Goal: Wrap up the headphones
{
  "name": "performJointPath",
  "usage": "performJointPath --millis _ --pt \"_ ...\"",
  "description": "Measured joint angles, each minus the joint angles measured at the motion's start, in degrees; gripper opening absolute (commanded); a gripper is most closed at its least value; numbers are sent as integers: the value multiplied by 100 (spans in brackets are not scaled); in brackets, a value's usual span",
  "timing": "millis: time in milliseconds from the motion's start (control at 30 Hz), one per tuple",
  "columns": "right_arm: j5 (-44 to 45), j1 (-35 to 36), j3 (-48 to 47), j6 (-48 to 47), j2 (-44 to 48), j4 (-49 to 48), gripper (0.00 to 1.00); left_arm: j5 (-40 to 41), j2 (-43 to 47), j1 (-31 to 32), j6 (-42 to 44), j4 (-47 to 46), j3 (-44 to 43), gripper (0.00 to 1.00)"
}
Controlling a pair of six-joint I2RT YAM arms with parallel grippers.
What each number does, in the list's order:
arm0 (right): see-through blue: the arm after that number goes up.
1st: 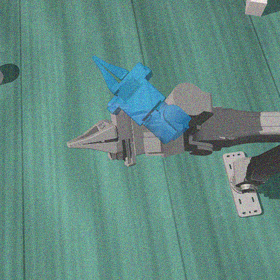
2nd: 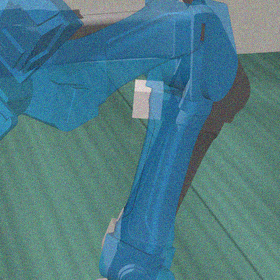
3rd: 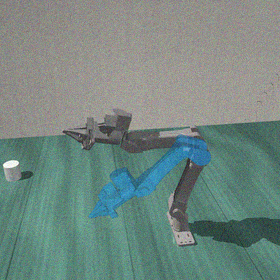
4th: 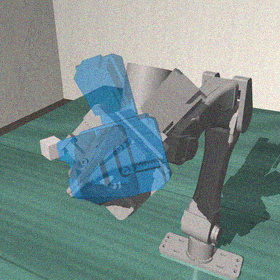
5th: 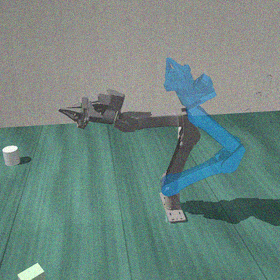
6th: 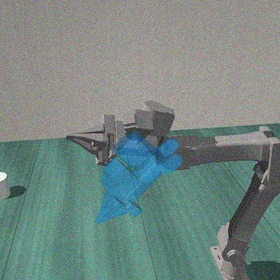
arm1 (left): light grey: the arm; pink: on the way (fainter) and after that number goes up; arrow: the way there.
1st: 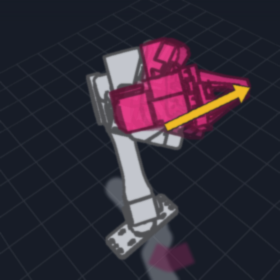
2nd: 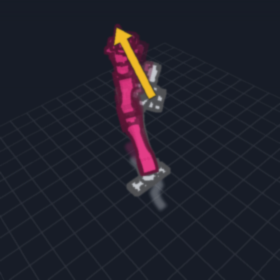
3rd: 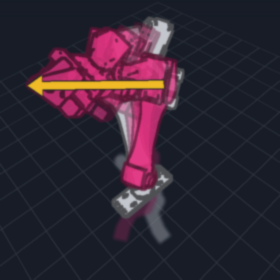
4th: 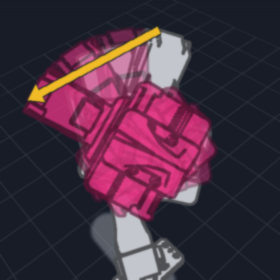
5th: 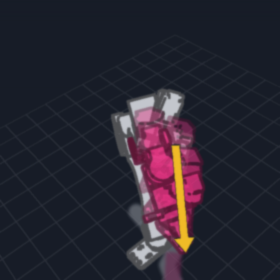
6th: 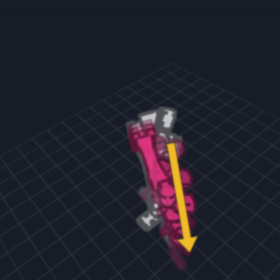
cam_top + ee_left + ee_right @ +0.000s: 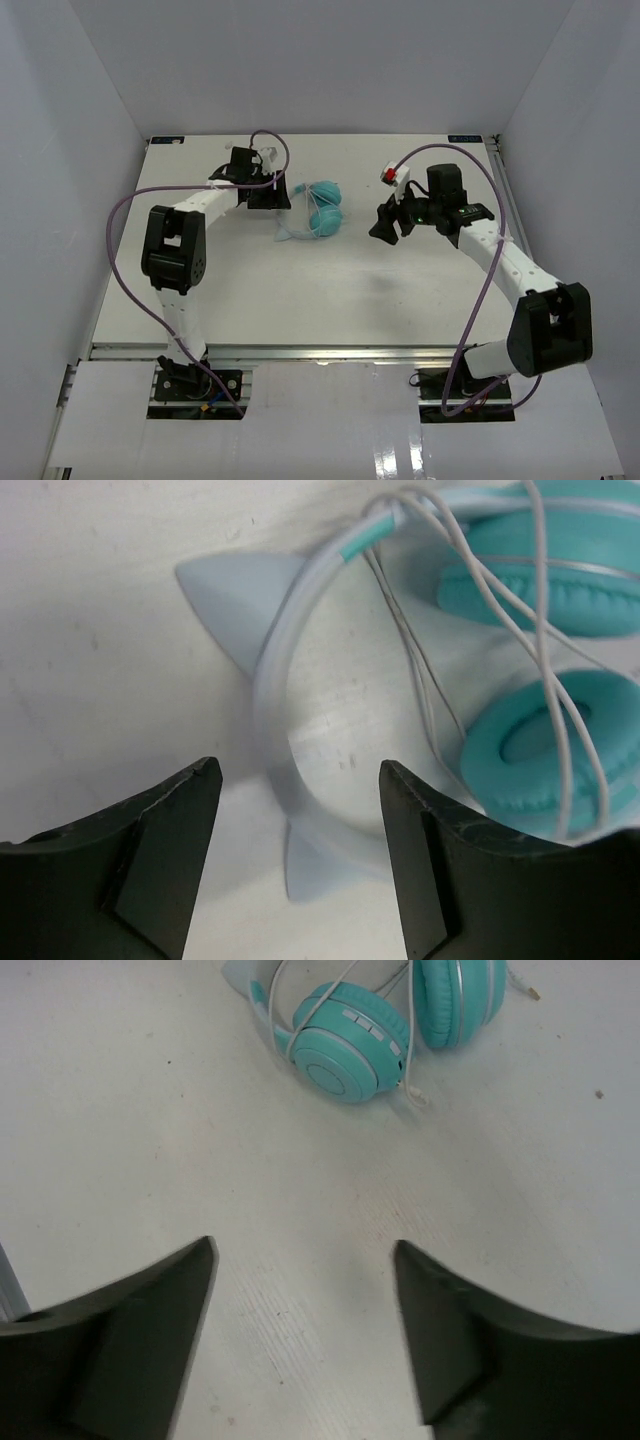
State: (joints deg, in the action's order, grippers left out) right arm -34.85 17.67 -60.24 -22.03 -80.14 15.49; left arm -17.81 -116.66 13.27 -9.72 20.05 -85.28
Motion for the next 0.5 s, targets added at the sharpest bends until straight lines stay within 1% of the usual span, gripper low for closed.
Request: performJointPath --millis 33,100,167,200,333,433,500 --pt "40 -41 108 -5 199 17 90 2 286 -6 24 11 183 98" --pt "193 -106 328 66 633 18 90 20 1092 -16 41 -144 740 98" --pt "422 -145 500 180 1065 10 90 -17 2154 -34 26 -308 1348 98" --pt "589 -155 574 288 1271 -28 90 -53 2732 -41 -10 -538 1674 98" --pt "1601 -156 836 857 2022 -165 90 -418 5264 -84 -307 -1693 3295 98" --pt "2517 -166 992 1228 2491 -254 90 -768 6628 -80 -564 -2199 4197 98" --pt "2934 -179 1113 1341 2740 -287 90 -918 7276 -74 -776 -2337 4748 98"
